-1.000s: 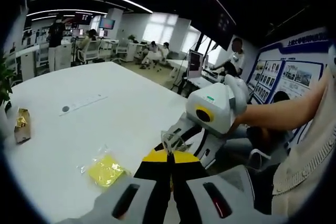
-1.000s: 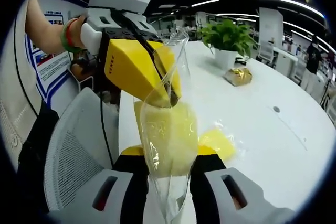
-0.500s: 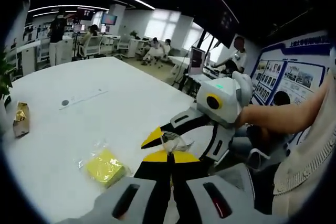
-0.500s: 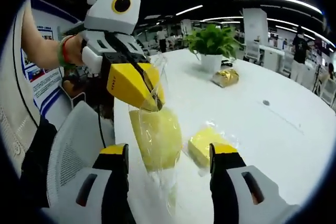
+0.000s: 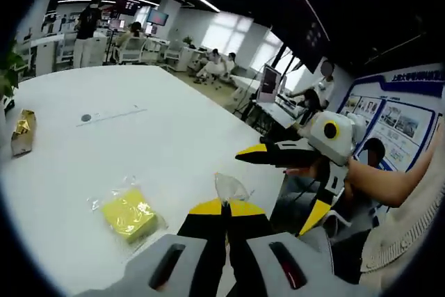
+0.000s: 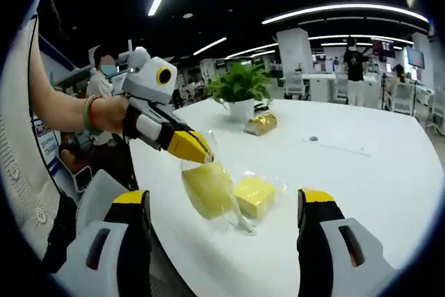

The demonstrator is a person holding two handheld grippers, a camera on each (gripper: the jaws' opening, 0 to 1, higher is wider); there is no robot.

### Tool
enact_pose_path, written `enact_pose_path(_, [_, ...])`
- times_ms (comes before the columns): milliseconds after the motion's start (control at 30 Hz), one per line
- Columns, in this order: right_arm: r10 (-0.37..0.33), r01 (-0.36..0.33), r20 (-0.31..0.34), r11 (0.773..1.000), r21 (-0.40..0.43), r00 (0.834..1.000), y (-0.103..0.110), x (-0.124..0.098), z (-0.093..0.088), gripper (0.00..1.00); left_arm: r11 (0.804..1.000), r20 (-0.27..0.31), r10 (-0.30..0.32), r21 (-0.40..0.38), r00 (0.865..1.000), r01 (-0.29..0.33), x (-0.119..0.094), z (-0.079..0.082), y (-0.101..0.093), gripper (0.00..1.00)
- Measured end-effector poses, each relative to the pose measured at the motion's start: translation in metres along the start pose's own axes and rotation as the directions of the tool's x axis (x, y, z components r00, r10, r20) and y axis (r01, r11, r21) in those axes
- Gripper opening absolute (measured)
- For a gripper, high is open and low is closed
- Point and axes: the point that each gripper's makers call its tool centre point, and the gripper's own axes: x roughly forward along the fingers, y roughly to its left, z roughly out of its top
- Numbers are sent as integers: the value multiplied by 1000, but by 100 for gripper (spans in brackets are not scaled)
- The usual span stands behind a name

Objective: Compare the silicone blocks by pressing each to a similar depth, holding the contact briefly, and releasing to observe deformation and rebound differences across the visible hardness samples.

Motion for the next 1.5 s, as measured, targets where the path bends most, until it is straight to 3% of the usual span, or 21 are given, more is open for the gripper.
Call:
enact_pose_path(233, [-140,137,72,990,46,988,-19,-40,-1,83,994,49,24,-105,999,-19,23,6,9,0])
enact_pose_path(433, [-188,180,117,981,76,975,-21,-65,4,84,990,64,22,-139,998,-13,55,9,8,0])
enact_pose_path(767, [-216,210,41,971,118,976,-24,-78,-23,81,946,116,-31,-318,993,67,106,14,10,0])
enact_pose_path(833, [-221,215,35,969,123,975,-26,-80,-26,81,932,126,-29,-354,992,72,116,14,15,0])
enact_pose_path(867, [-225,219,33,967,132,974,-27,-81,-27,81,914,133,-28,-398,991,80,122,14,18,0])
enact_pose_path(1100, [-249,244,11,958,149,968,-39,-84,-32,78,892,126,25,-451,992,35,147,12,47,0])
enact_pose_path(1233, [-261,258,0,953,161,965,-45,-83,-36,77,892,108,92,-450,990,-34,160,11,74,0])
enact_pose_path(1333, [-267,264,-6,949,172,964,-49,-81,-39,76,880,99,129,-470,987,-68,168,9,91,0])
enact_pose_path(1500, [-273,270,-12,944,191,962,-52,-79,-40,75,837,61,173,-535,983,-114,182,-2,115,0])
